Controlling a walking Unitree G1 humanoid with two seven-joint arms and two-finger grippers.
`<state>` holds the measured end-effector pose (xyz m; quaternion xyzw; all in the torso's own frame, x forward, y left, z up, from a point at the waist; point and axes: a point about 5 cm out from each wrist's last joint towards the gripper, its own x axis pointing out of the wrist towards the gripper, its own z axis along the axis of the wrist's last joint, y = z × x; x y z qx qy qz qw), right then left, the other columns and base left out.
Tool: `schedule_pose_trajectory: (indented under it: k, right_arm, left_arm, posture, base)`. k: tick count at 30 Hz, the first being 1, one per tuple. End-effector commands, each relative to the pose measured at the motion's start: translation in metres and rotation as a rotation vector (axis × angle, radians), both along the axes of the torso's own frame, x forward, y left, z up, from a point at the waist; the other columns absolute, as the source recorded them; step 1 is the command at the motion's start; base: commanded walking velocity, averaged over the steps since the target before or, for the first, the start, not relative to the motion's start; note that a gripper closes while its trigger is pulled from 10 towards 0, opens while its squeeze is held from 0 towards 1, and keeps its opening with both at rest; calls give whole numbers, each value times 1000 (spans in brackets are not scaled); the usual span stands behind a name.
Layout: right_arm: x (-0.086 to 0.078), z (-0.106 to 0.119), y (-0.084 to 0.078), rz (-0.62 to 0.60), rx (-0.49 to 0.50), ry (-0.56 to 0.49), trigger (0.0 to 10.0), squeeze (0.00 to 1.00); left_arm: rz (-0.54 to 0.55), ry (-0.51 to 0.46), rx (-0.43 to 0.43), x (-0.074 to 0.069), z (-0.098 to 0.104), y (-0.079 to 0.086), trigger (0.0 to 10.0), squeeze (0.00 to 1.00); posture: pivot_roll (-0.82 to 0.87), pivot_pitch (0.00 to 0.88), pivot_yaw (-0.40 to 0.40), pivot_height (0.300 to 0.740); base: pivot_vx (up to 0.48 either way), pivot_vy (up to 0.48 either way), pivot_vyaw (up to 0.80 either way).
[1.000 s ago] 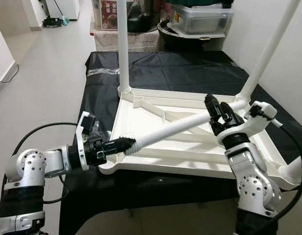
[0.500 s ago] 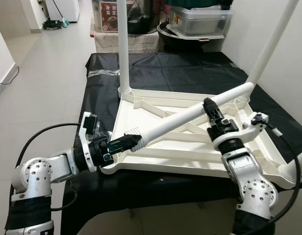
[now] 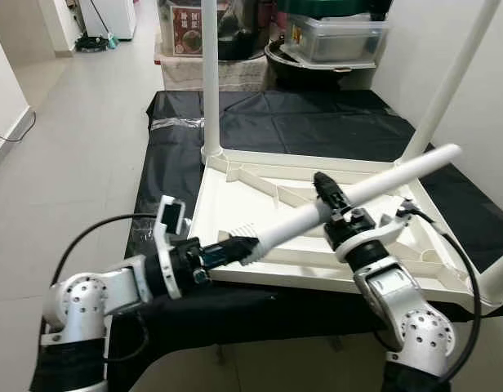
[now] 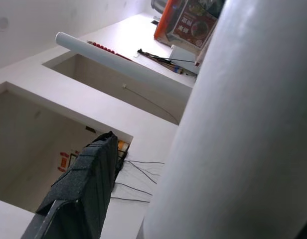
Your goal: Building children table
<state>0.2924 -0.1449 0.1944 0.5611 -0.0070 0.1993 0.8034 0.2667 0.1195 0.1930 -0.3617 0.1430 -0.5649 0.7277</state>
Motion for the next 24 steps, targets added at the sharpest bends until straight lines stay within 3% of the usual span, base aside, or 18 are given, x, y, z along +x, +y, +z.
schedule_pose_trajectory:
  k: [1, 18, 19, 24]
  right_arm:
    - [-2, 1, 8, 31, 43, 2, 10000, 0]
    - [-7, 4, 21, 99, 91, -6, 10000, 0]
    - [-8, 4, 23, 109, 94, -5, 157, 0]
    - [-9, 2, 22, 112, 91, -1, 0, 0]
  left_arm:
    - [-40, -2, -12, -6, 0, -5, 10000, 0]
    - [-49, 11, -11, -11, -3, -9, 10000, 0]
    - [-49, 13, -9, -11, -3, -9, 10000, 0]
    - [-50, 17, -6, -12, -4, -9, 10000, 0]
  posture:
    - [95, 43, -98, 740]
    - [92, 45, -97, 740]
    - [92, 45, -97, 740]
    - [94, 46, -97, 740]
  base:
    - [0, 0, 0]
    - [0, 0, 0]
    - [0, 0, 0]
    - [0, 0, 0]
